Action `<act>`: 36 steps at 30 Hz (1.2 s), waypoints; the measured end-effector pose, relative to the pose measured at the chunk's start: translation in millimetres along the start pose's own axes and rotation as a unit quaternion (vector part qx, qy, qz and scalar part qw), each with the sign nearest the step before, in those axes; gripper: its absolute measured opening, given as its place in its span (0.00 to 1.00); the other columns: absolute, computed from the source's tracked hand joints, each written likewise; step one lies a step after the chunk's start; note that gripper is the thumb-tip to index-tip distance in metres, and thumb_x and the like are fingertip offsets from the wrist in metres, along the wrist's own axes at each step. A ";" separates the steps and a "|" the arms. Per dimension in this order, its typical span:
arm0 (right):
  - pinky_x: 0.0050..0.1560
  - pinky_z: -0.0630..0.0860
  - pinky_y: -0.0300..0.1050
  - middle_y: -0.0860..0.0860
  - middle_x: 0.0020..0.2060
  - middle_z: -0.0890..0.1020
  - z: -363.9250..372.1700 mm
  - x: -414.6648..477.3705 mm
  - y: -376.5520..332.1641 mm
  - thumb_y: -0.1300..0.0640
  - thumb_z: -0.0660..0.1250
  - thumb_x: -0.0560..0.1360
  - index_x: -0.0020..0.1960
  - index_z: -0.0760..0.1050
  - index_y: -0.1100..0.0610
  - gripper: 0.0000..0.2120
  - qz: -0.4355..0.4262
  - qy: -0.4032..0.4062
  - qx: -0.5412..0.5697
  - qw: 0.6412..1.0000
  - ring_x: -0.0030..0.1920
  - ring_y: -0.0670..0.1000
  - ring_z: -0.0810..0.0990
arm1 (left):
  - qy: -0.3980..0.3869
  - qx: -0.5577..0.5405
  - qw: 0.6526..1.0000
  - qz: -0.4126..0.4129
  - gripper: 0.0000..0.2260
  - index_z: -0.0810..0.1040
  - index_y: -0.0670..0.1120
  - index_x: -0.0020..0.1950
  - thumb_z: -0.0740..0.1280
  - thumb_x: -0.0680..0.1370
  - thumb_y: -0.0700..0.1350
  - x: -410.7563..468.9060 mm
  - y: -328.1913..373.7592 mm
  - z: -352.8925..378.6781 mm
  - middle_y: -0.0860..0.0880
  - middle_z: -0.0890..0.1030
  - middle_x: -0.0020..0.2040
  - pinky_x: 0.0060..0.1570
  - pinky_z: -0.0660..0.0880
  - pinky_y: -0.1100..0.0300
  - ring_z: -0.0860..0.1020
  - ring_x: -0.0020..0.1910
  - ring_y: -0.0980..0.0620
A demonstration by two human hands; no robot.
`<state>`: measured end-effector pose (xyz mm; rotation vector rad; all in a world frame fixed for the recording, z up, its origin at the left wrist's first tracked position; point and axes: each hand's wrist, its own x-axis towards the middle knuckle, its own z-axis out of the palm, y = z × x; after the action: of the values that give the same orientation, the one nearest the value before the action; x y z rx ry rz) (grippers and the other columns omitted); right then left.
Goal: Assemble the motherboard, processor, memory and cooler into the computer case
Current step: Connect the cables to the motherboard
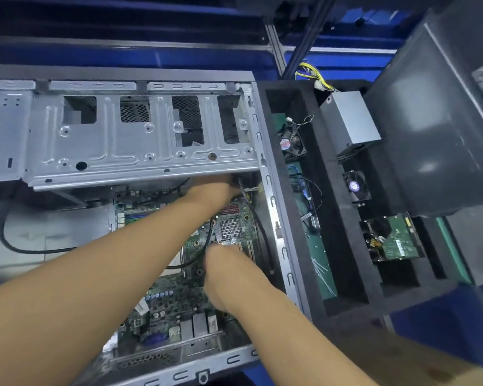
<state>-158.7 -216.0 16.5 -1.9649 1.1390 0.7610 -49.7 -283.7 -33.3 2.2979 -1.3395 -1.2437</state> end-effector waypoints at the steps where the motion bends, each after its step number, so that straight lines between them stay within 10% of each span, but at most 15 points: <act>1: 0.39 0.70 0.46 0.52 0.37 0.68 0.3 -0.1 0.2 0.70 0.64 0.76 0.37 0.62 0.56 0.15 -0.003 0.002 -0.004 1.000 0.31 0.50 0.67 | 0.014 -0.002 1.000 0.008 0.09 0.71 0.47 0.45 0.62 0.80 0.51 -0.7 1.2 0.5 0.41 0.77 0.54 0.48 0.66 0.58 0.75 0.51 0.41; 5: 0.37 0.71 0.46 0.52 0.37 0.68 0.8 1.5 -0.2 0.69 0.64 0.76 0.37 0.61 0.56 0.16 -0.008 -0.005 -0.014 1.000 0.31 0.51 0.68 | 0.064 -0.022 0.997 0.031 0.13 0.64 0.50 0.35 0.63 0.78 0.43 -5.6 2.9 1.8 0.46 0.71 0.36 0.41 0.66 0.57 0.70 0.38 0.44; 18: 0.43 0.71 0.47 0.61 0.54 0.77 1.2 -2.5 -0.3 0.70 0.63 0.76 0.40 0.61 0.57 0.14 -0.016 0.000 -0.013 1.000 0.39 0.57 0.71 | 0.086 -0.023 0.993 0.073 0.17 0.66 0.47 0.32 0.70 0.76 0.45 1.9 -1.5 13.1 0.47 0.70 0.30 0.32 0.67 0.58 0.70 0.28 0.48; 25: 0.42 0.72 0.46 0.57 0.43 0.75 1.1 -2.5 4.2 0.68 0.63 0.77 0.40 0.65 0.59 0.11 -0.008 0.032 -0.020 0.999 0.40 0.55 0.72 | 0.094 0.008 0.990 0.102 0.18 0.62 0.49 0.32 0.66 0.78 0.41 5.2 -0.4 12.5 0.49 0.67 0.28 0.24 0.57 0.60 0.66 0.26 0.52; 36: 0.43 0.75 0.48 0.59 0.54 0.79 0.1 -2.8 0.7 0.64 0.63 0.80 0.53 0.72 0.61 0.03 0.003 0.013 -0.018 1.000 0.51 0.60 0.81 | 0.120 0.039 0.975 0.181 0.21 0.60 0.52 0.31 0.70 0.77 0.45 3.5 -10.5 16.9 0.53 0.66 0.26 0.21 0.56 0.67 0.66 0.22 0.58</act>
<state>-160.6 -214.8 18.4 -2.0067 1.1535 0.7653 -55.0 -276.7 -51.6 2.0437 -1.6425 -0.7869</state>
